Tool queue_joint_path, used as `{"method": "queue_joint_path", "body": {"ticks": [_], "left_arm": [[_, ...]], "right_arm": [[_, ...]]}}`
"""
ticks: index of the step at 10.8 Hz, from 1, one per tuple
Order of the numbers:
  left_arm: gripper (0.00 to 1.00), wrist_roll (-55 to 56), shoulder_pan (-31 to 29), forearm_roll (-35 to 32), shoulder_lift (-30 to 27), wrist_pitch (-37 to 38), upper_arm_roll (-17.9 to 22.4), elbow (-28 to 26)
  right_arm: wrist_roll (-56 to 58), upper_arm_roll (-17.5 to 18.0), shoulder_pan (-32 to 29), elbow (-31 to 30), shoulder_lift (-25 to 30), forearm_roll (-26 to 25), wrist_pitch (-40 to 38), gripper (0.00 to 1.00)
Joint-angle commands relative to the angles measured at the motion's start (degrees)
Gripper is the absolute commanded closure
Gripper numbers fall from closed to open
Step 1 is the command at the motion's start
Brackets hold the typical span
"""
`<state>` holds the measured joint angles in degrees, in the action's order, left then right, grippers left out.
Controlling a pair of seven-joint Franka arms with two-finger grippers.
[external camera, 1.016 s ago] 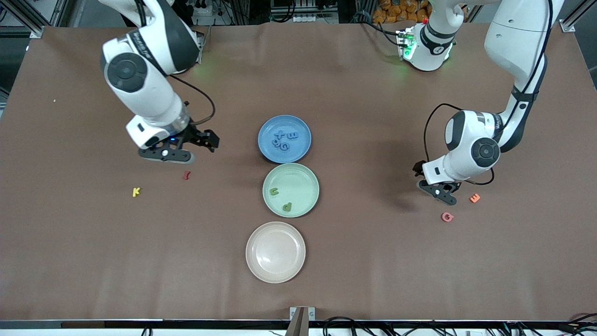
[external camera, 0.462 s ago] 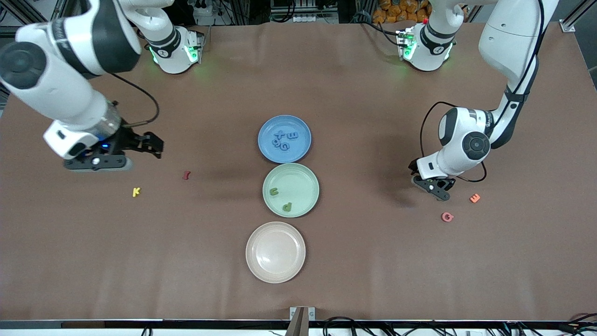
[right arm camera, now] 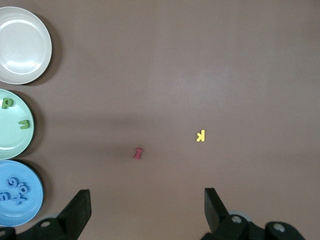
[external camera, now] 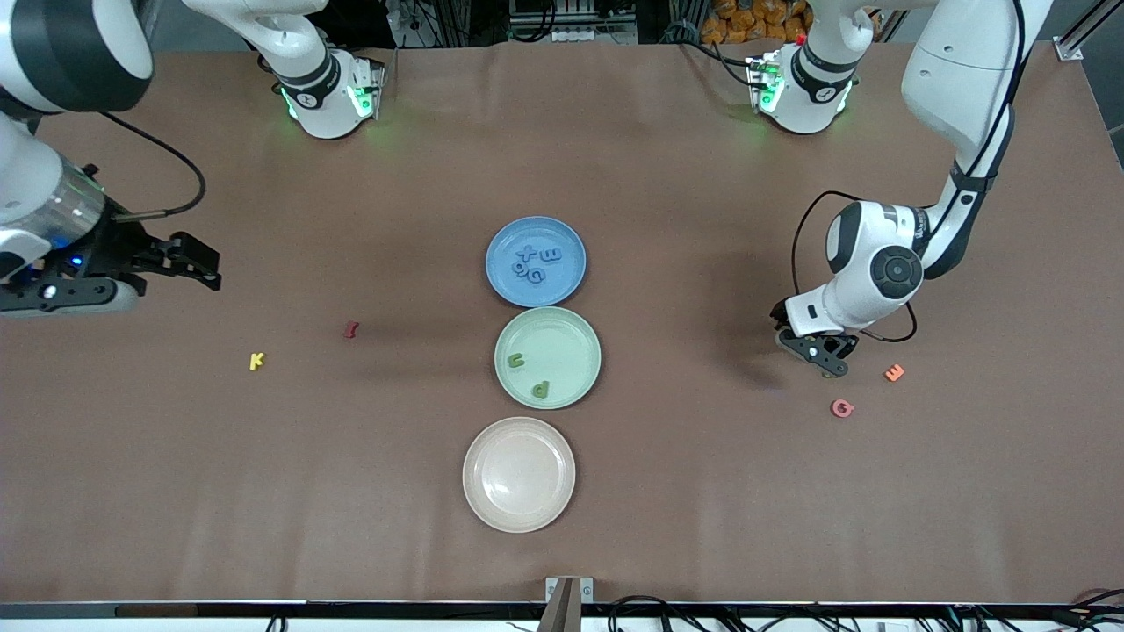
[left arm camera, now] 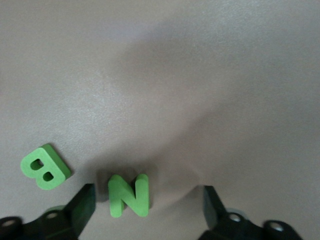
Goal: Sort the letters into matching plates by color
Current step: 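Withdraw the right gripper to rest while the left gripper grasps the N, then carry the green N with the left gripper over the green plate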
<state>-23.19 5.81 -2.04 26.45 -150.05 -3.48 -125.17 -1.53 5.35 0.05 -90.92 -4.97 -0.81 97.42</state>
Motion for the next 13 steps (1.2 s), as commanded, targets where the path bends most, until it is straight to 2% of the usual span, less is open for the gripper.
{"method": "queue_joint_path", "body": {"ticks": [1, 6, 9, 13], "left_arm": [[1.00, 3.94, 0.25, -2.87, -0.88, -2.79, 0.14, -2.18], [1.00, 4.55, 0.35, -3.41, -0.97, -2.79, 0.06, -2.10], [1.00, 10.42, 0.43, -3.50, -2.46, -2.44, -0.21, -1.40], [1.00, 23.15, 0.35, -2.71, -2.64, -2.44, -6.52, 2.99]], "right_arm": [[3.36, -2.09, 0.57, 2.94, 0.05, 1.17, -2.85, 0.00], [5.39, -3.15, 0.39, 3.11, 1.72, 3.17, -3.20, 0.00], [5.31, -3.15, 0.39, 6.53, 1.37, 4.42, -5.04, 0.00], [5.39, -3.15, 0.39, 6.72, 1.37, 4.42, -5.84, 0.00]]}}
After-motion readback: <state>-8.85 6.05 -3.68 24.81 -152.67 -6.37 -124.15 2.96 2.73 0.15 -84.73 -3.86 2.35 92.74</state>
